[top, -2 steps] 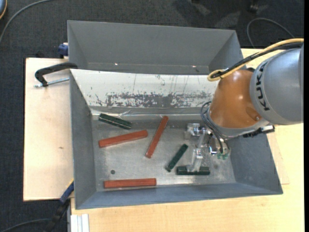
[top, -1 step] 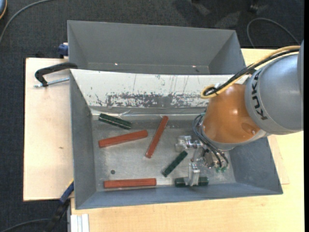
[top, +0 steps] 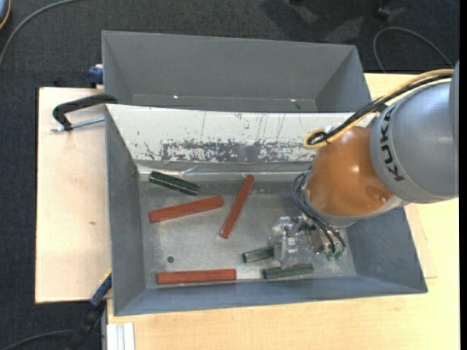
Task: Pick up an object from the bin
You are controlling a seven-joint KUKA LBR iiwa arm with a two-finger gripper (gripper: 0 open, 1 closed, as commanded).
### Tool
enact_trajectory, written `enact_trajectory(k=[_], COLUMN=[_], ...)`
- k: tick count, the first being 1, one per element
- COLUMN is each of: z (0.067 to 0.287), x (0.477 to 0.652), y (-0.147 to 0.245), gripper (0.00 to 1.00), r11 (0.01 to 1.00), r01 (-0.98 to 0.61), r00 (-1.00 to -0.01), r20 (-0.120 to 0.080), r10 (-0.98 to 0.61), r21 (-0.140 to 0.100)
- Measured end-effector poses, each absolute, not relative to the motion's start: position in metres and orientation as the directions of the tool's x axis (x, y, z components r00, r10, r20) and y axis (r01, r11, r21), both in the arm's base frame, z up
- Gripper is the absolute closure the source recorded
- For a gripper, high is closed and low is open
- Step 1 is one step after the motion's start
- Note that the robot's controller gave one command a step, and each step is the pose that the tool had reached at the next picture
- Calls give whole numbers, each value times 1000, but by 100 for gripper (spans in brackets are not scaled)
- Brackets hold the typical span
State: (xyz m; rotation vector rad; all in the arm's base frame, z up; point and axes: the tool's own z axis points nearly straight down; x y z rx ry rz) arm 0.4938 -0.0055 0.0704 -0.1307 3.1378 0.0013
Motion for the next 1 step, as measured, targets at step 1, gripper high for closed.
enact_trajectory(k=[1], z=[198], x=[509], y=[2], gripper=[100], r11=[999], r01=[-52], r00=[-999], r20=[-14], r10=[-52], r21=[0])
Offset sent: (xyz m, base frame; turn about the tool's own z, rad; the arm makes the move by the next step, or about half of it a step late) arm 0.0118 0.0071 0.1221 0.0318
